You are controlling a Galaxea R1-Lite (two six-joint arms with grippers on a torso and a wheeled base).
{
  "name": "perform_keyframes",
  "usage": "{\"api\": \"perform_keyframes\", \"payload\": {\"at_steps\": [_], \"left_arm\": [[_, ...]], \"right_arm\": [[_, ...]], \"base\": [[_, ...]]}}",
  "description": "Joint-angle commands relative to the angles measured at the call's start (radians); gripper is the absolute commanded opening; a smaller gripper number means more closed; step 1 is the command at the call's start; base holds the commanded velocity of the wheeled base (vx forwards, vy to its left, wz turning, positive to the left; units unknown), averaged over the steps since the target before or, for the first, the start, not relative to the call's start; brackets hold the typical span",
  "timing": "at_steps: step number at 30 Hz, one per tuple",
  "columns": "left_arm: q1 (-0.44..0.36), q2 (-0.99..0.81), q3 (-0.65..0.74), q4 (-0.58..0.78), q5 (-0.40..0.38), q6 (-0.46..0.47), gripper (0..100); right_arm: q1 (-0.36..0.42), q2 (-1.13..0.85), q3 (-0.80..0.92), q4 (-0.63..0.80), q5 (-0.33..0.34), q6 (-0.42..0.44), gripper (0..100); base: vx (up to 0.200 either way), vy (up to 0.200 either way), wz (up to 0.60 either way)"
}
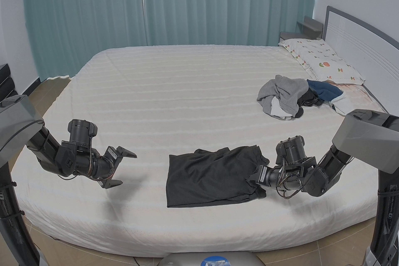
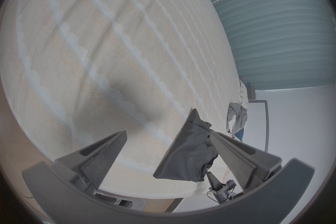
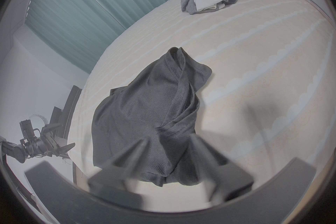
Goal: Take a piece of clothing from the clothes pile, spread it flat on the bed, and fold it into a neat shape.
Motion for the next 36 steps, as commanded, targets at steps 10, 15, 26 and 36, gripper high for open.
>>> {"api": "perform_keyframes", "payload": {"at_steps": [10, 15, 26, 36], "left_arm": [[0.000, 0.003, 0.000, -0.001, 0.000, 0.000, 100], [0.000, 0.003, 0.000, -0.001, 0.000, 0.000, 100], [0.000, 0.003, -0.002, -0.001, 0.000, 0.000, 100], [0.000, 0.005, -0.002, -0.001, 0.003, 0.000, 100]], "right_arm": [[-0.054, -0.077, 0.114, -0.010, 0.091, -0.055, 0], [-0.052, -0.066, 0.114, -0.039, 0.094, -0.057, 0], [-0.098, -0.097, 0.086, -0.042, 0.105, -0.078, 100], [-0.103, 0.050, -0.150, -0.031, 0.105, -0.023, 100]], "base": [[0.000, 0.000, 0.00], [0.000, 0.000, 0.00], [0.000, 0.000, 0.00], [0.000, 0.000, 0.00]]}}
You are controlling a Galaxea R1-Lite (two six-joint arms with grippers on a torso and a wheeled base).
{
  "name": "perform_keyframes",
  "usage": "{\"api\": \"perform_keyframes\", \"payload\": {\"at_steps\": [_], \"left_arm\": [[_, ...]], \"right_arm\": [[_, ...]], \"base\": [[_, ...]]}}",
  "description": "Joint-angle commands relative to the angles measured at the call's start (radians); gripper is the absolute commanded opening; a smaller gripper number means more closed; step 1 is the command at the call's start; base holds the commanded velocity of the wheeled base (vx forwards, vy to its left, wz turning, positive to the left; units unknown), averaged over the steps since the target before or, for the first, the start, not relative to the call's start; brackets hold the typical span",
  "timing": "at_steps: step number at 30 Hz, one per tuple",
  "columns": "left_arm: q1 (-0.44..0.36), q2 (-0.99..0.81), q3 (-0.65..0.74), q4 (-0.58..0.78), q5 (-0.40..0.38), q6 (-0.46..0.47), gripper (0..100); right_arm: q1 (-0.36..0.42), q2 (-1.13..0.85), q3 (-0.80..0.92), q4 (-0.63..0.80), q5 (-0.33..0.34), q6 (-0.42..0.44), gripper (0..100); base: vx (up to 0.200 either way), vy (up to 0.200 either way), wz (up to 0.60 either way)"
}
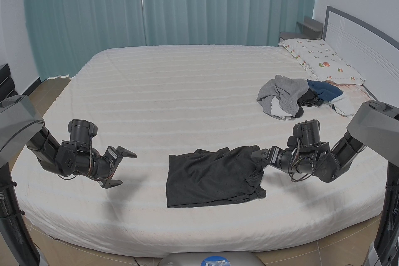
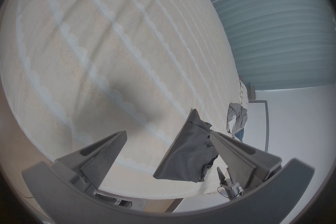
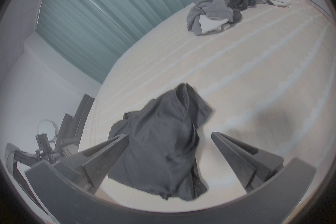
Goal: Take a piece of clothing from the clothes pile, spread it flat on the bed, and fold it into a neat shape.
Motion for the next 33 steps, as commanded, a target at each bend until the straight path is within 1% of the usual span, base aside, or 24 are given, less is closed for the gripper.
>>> {"api": "perform_keyframes", "payload": {"at_steps": [1, 2, 4, 11, 17, 21, 22, 29, 33], "left_arm": [[0.000, 0.004, 0.000, -0.001, 0.001, 0.000, 100], [0.000, 0.004, 0.000, -0.001, 0.001, 0.000, 100], [-0.001, 0.007, 0.000, -0.001, 0.004, 0.000, 100], [-0.003, 0.007, 0.000, -0.001, 0.004, 0.000, 100], [-0.003, 0.007, 0.000, -0.001, 0.004, 0.001, 100], [-0.003, 0.007, 0.000, -0.001, 0.004, 0.000, 100], [-0.003, 0.007, 0.000, -0.001, 0.004, 0.000, 100], [-0.003, 0.007, 0.000, -0.002, 0.004, 0.001, 100], [-0.003, 0.007, 0.000, -0.002, 0.004, 0.001, 100]], "right_arm": [[0.003, 0.131, -0.142, 0.000, -0.006, 0.020, 100], [0.003, 0.131, -0.142, 0.000, -0.006, 0.020, 100], [0.003, 0.176, -0.207, 0.000, -0.007, 0.020, 100], [0.006, 0.242, -0.323, -0.003, -0.009, 0.021, 100], [0.008, 0.311, -0.431, -0.004, -0.060, 0.021, 100], [0.008, 0.335, -0.448, -0.006, -0.064, 0.021, 100], [0.008, 0.337, -0.448, -0.006, -0.066, 0.021, 0], [0.000, 0.331, -0.446, -0.004, -0.069, 0.021, 0], [-0.024, 0.315, -0.441, -0.006, -0.087, 0.023, 0]], "base": [[0.000, 0.000, 0.00], [0.000, 0.000, 0.00], [0.000, 0.000, 0.00], [0.000, 0.000, 0.00], [0.000, 0.000, 0.00], [0.000, 0.000, 0.00], [0.000, 0.000, 0.00], [0.000, 0.000, 0.00], [0.000, 0.000, 0.00]]}}
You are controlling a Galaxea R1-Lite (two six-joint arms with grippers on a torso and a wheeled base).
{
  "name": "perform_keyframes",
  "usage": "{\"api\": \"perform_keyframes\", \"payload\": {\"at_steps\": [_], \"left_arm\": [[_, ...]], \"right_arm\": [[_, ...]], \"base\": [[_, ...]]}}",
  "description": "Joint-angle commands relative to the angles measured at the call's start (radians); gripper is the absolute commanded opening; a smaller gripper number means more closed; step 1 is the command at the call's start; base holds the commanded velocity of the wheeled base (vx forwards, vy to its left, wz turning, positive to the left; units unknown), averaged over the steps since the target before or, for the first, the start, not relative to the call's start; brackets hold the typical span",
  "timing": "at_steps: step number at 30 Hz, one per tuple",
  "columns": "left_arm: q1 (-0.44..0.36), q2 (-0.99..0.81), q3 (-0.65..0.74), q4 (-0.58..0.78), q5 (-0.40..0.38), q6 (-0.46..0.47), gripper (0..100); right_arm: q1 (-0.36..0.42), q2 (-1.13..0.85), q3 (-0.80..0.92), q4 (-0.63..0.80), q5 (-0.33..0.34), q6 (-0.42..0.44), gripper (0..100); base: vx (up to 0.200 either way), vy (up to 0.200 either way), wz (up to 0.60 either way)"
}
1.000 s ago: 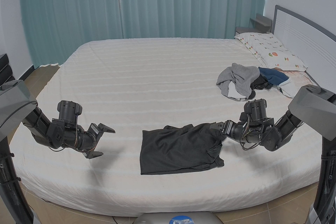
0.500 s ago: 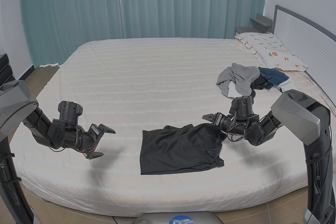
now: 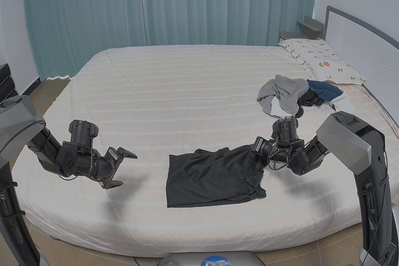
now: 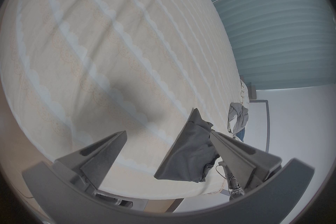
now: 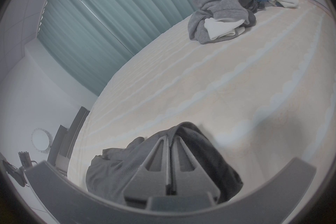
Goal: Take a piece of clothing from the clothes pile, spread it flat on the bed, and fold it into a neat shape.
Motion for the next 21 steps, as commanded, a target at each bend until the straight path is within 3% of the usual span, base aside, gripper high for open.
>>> {"api": "perform_keyframes", "payload": {"at_steps": [1, 6, 18, 19, 21], "left_arm": [[0.000, 0.001, 0.000, -0.001, 0.000, 0.000, 100], [0.000, 0.001, 0.000, 0.000, 0.000, 0.000, 100], [0.000, 0.001, 0.000, 0.000, 0.000, 0.000, 100], [0.000, 0.001, 0.000, 0.000, 0.000, 0.000, 100], [0.000, 0.001, 0.000, 0.000, 0.000, 0.000, 100]], "right_arm": [[-0.015, -0.009, 0.003, -0.001, -0.005, 0.001, 0], [-0.033, -0.012, 0.014, 0.005, -0.005, 0.068, 0], [-0.053, -0.003, 0.038, -0.001, -0.003, 0.076, 0], [-0.053, -0.007, 0.044, -0.002, -0.002, 0.077, 100], [-0.055, -0.043, 0.084, -0.004, 0.012, 0.077, 100]], "base": [[0.000, 0.000, 0.00], [0.000, 0.000, 0.00], [0.000, 0.000, 0.00], [0.000, 0.000, 0.00], [0.000, 0.000, 0.00]]}}
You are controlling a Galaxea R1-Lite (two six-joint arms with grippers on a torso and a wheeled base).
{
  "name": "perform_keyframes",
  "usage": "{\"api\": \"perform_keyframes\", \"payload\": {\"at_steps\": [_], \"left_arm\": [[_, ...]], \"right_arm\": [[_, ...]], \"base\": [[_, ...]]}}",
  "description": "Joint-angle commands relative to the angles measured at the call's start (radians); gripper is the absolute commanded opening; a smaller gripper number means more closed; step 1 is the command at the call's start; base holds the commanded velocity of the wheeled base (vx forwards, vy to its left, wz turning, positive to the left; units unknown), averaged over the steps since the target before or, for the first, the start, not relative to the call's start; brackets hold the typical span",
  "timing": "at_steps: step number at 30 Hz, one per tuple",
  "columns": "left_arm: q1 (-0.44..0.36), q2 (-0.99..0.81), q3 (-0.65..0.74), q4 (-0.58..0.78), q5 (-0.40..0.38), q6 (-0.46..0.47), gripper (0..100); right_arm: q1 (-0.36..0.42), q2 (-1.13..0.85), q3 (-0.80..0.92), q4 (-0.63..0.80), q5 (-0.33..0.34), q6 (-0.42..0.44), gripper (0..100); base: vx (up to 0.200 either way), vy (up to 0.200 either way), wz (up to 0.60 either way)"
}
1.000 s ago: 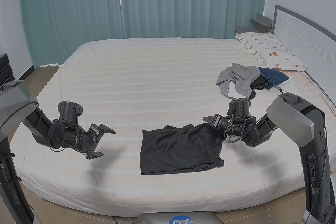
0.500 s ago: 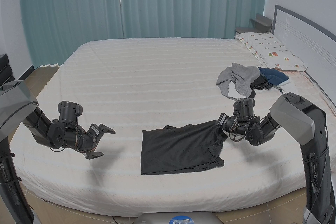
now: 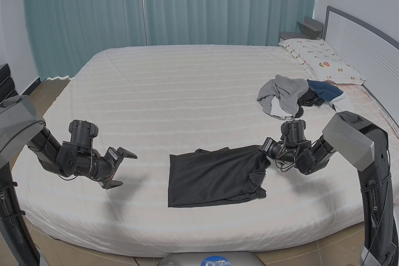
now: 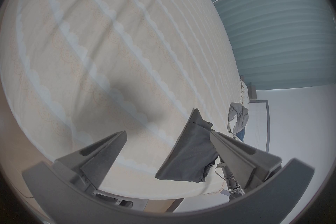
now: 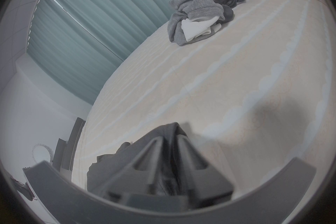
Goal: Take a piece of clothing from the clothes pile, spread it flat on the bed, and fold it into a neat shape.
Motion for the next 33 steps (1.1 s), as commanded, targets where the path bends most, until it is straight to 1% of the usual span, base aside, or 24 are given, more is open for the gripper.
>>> {"api": "perform_keyframes", "payload": {"at_steps": [1, 2, 5, 7, 9, 10, 11, 15, 19, 20, 21, 23, 25, 27, 33], "left_arm": [[0.000, 0.001, 0.000, 0.000, 0.000, -0.002, 100], [0.000, 0.001, 0.000, 0.000, 0.000, 0.000, 100], [0.000, 0.001, -0.002, 0.000, 0.000, 0.000, 100], [0.000, 0.001, -0.002, 0.000, 0.000, 0.000, 100], [0.000, 0.001, -0.002, 0.000, 0.000, 0.000, 100], [0.000, 0.001, -0.002, 0.000, 0.000, 0.000, 100], [0.000, 0.001, -0.002, 0.000, 0.000, 0.000, 100], [0.000, 0.003, -0.003, 0.000, 0.000, 0.000, 100], [0.000, 0.003, -0.003, 0.000, 0.000, 0.000, 100], [0.000, 0.003, -0.003, 0.000, 0.000, 0.000, 100], [0.000, 0.003, -0.003, 0.000, 0.000, 0.000, 100], [0.000, 0.003, -0.003, 0.000, 0.000, 0.000, 100], [0.000, 0.003, -0.003, 0.000, 0.000, 0.000, 100], [0.000, 0.003, -0.003, 0.000, 0.000, 0.000, 100], [0.000, 0.003, -0.002, 0.000, 0.000, 0.000, 100]], "right_arm": [[-0.005, -0.046, 0.049, -0.004, 0.015, 0.001, 100], [-0.008, -0.089, 0.077, -0.004, 0.039, 0.001, 100], [-0.015, -0.159, 0.138, -0.004, 0.079, -0.007, 100], [-0.011, -0.205, 0.177, -0.004, 0.086, -0.001, 100], [-0.009, -0.208, 0.180, -0.004, 0.086, -0.001, 100], [0.018, -0.267, 0.224, -0.005, 0.084, 0.002, 100], [0.035, -0.280, 0.239, -0.005, 0.084, 0.004, 100], [0.121, -0.300, 0.258, 0.016, 0.069, 0.015, 100], [0.184, -0.282, 0.265, 0.021, 0.067, 0.016, 100], [0.187, -0.280, 0.265, 0.021, 0.067, 0.016, 100], [0.209, -0.259, 0.265, 0.031, 0.056, 0.019, 100], [0.218, -0.250, 0.265, 0.042, 0.046, 0.019, 100], [0.244, -0.227, 0.262, 0.077, 0.009, 0.018, 100], [0.255, -0.213, 0.259, 0.100, -0.008, 0.016, 100], [0.258, -0.213, 0.265, 0.154, -0.016, 0.010, 100]], "base": [[0.000, 0.000, 0.00], [0.000, 0.000, 0.00], [0.000, 0.000, 0.00], [0.000, 0.000, 0.00], [0.000, 0.000, 0.00], [0.000, 0.000, 0.00], [0.000, 0.000, 0.00], [0.000, 0.000, 0.00], [0.000, 0.000, 0.00], [0.000, 0.000, 0.00], [0.000, 0.000, 0.00], [0.000, 0.000, 0.00], [0.000, 0.000, 0.00], [0.000, 0.000, 0.00], [0.000, 0.000, 0.00]]}}
